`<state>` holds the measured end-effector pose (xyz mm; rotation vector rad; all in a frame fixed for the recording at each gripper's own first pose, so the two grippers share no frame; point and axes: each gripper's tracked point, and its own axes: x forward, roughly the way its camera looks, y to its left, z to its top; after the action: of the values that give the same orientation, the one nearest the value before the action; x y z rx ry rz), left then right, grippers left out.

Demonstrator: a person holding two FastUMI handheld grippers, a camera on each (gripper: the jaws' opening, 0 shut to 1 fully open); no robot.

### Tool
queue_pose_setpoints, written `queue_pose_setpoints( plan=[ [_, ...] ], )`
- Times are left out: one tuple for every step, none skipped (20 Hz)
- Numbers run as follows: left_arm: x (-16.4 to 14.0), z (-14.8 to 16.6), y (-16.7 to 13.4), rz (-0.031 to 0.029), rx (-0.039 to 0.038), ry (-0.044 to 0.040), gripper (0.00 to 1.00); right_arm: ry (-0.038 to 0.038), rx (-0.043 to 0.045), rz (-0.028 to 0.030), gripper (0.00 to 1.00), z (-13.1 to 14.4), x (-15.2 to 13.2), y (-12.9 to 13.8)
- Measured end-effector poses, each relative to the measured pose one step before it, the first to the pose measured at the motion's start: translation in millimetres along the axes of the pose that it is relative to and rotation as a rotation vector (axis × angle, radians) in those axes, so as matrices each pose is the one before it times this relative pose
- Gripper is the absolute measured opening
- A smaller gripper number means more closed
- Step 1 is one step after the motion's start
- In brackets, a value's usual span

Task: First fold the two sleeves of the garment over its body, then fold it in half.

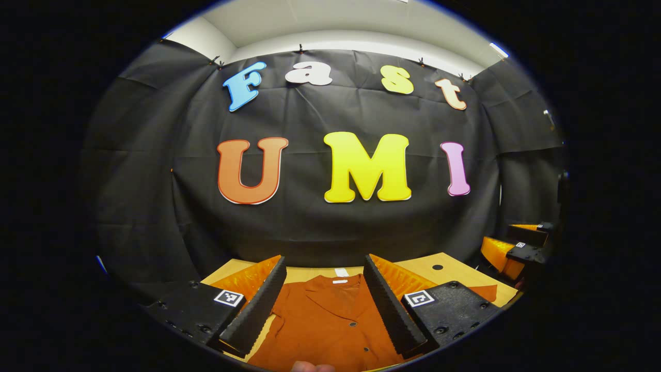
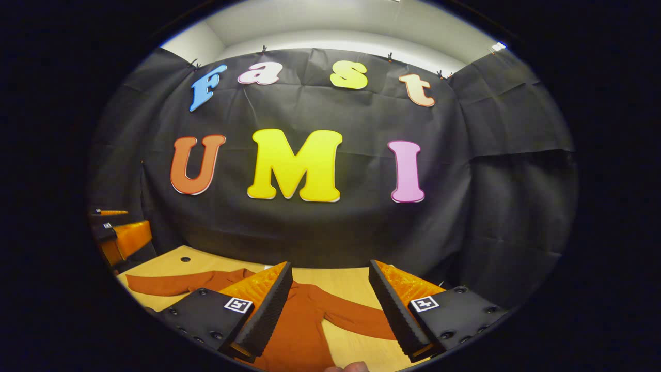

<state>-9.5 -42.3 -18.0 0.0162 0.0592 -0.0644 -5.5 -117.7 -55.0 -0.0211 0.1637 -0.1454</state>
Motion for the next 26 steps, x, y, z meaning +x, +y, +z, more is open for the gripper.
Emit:
queue_pose_setpoints(
  plan=[
    [-0.11,-0.35,-4.88,-0.00821,0.00321,0.00169,0.97,0.01738,0.00184,-0.02769,0.95,-9.79,3.14,-20.55],
    [1.26,-2.89,-3.76,-0.00284,0.00622,0.00636,0.97,0.01850,0.00357,-0.03315,0.95,-9.76,4.07,-21.95],
    [1.82,-1.94,-4.56,-0.00125,0.00614,0.00786,0.97,0.02124,0.00467,-0.03666,0.95,-11.65,6.10,-21.03],
    [2.02,-2.83,-4.21,-0.00020,0.00027,0.01335,0.97,0.02751,0.00708,-0.03564,0.94,-14.67,6.46,-20.46],
    [1.26,-1.31,-5.83,-0.00032,-0.00569,0.01167,0.97,0.02984,0.02000,-0.02947,0.94,-13.94,6.90,-17.39],
    [1.63,1.09,-4.43,0.00239,-0.00384,0.00853,0.97,0.03208,0.02886,-0.02634,0.95,-14.22,8.69,-15.94],
    [1.85,2.26,-5.45,0.00469,-0.00049,0.00342,0.97,0.03364,0.03701,-0.02429,0.95,-13.85,7.38,-14.76],
    [2.39,1.85,-4.93,0.00582,0.00130,0.00104,0.97,0.03417,0.03513,-0.02696,0.95,-14.44,8.30,-16.19],
    [2.19,1.37,-5.74,0.00629,0.00081,0.00034,0.97,0.03824,0.02843,-0.02048,0.95,-15.48,11.86,-12.69],
    [2.76,-1.39,-6.20,0.00830,-0.00200,0.00540,0.97,0.04031,0.02003,-0.02033,0.95,-15.66,10.82,-14.72],
    [1.99,-2.53,-6.10,0.00894,-0.00525,0.01084,0.97,0.03669,0.00811,-0.01945,0.95,-18.13,9.39,-15.48],
    [0.44,-4.78,-5.44,0.01059,-0.00677,0.01356,0.97,0.03566,0.00105,-0.01441,0.95,-16.56,10.77,-14.00],
    [-0.50,-2.79,-5.99,0.00620,-0.00888,0.01045,0.97,0.03222,-0.00148,-0.01380,0.95,-13.08,10.67,-11.53],
    [-0.37,-2.12,-5.76,0.00444,-0.00163,0.01049,0.97,0.02770,-0.00284,-0.00763,0.95,-13.09,9.51,-7.61],
    [-0.36,-1.81,-3.95,0.00195,0.00328,0.00819,0.97,0.02641,-0.00352,-0.00762,0.95,-10.35,8.74,-5.87],
    [0.70,-1.19,-1.84,0.00118,0.00922,0.00746,0.97,0.02395,-0.00201,-0.00860,0.96,-9.91,9.18,-3.60],
    [1.51,-1.32,-1.31,0.00025,0.00936,0.00901,0.97,0.02641,0.00289,-0.00710,0.94,-7.98,8.84,-1.36],
    [2.61,-1.86,0.28,0.00086,0.01097,0.01339,0.97,0.03512,0.00173,-0.00822,0.97,-10.34,10.36,-1.36],
    [0.44,-2.38,1.77,0.00540,0.00735,0.01372,0.97,0.01864,-0.00313,-0.01386,0.97,-4.81,6.91,-2.47],
    [-0.65,0.38,2.47,0.00399,-0.00098,0.00542,0.97,0.01678,0.00452,-0.01052,0.97,-5.09,5.83,-1.69],
    [0.23,0.16,3.49,0.00828,-0.00181,0.00162,0.97,0.03241,0.00799,-0.01597,0.97,-8.82,11.13,-1.40],
    [2.24,-2.06,5.76,0.01140,0.00477,0.00740,0.97,0.02245,0.00150,-0.00807,0.97,-4.51,4.79,-0.61],
    [-0.06,-0.49,4.16,0.00785,0.00326,0.00324,0.97,0.01787,0.00277,-0.00400,0.97,-3.33,5.00,0.90],
    [1.16,0.73,8.72,0.01342,0.00574,-0.00212,0.97,0.02164,-0.01943,-0.01156,0.94,-2.00,1.08,-0.45],
    [2.02,-0.78,4.57,0.00891,0.00327,0.00256,0.97,0.00381,0.00011,0.00041,0.98,0.67,4.40,1.67],
    [1.67,-1.16,3.98,0.00628,0.00096,0.00340,0.97,0.00119,-0.00042,-0.00061,0.98,1.21,0.04,2.13]
  ],
)
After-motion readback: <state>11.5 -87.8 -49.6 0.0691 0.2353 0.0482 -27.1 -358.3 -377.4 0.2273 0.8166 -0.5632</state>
